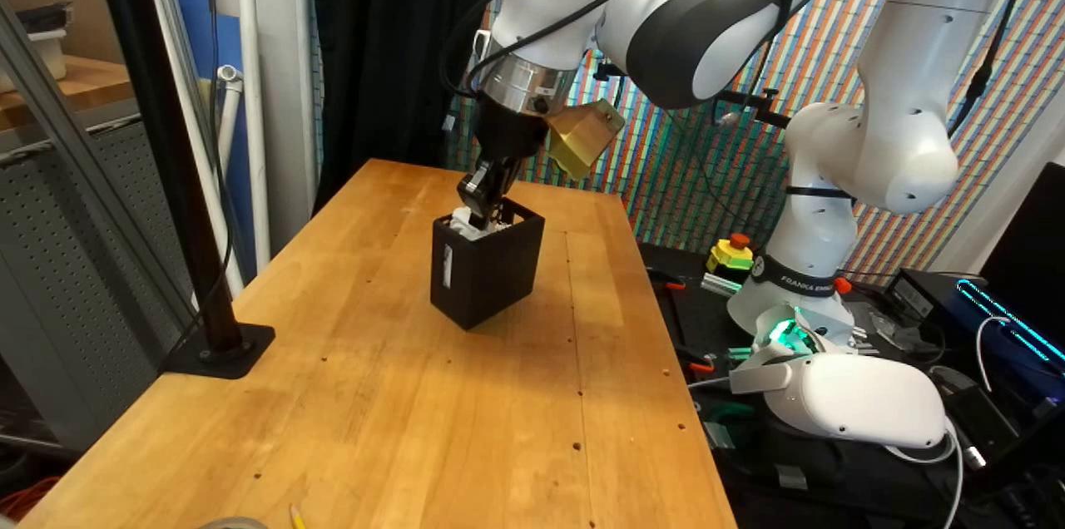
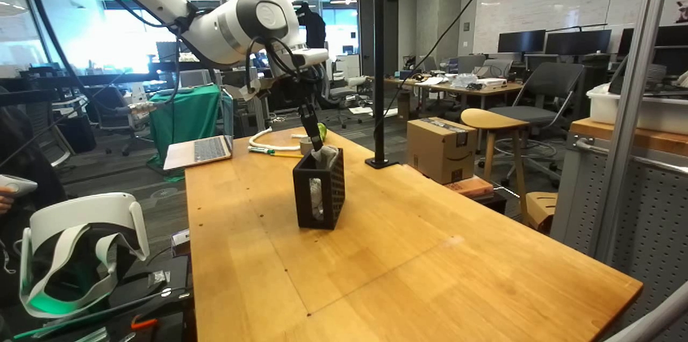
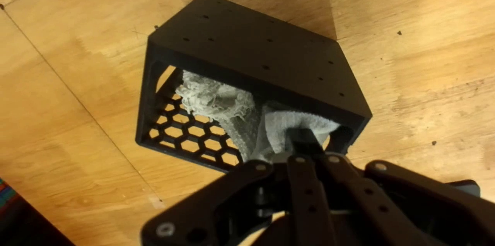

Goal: Pick up the towel and put it in the object

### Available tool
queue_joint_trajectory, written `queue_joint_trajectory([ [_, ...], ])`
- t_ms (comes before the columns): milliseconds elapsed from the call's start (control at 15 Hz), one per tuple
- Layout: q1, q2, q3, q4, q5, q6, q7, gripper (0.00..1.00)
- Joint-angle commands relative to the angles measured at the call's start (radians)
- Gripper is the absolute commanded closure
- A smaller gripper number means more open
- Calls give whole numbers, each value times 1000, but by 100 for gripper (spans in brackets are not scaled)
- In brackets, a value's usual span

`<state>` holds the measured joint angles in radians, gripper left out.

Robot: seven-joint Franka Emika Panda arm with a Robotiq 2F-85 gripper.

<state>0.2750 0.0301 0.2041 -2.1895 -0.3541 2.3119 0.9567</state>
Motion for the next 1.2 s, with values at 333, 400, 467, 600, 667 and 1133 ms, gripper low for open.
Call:
queue_joint_trajectory([
  [333,-38,1,-10,-11,9,-17,1,96],
  [400,-42,8,-12,-6,12,-20,-3,96],
  [467,-45,16,-15,-2,17,-20,-9,96],
  [600,-51,39,-19,10,34,-17,-24,96],
  [667,-54,55,-21,19,48,-16,-36,96],
  [1133,-72,194,-49,86,203,-21,-175,96],
])
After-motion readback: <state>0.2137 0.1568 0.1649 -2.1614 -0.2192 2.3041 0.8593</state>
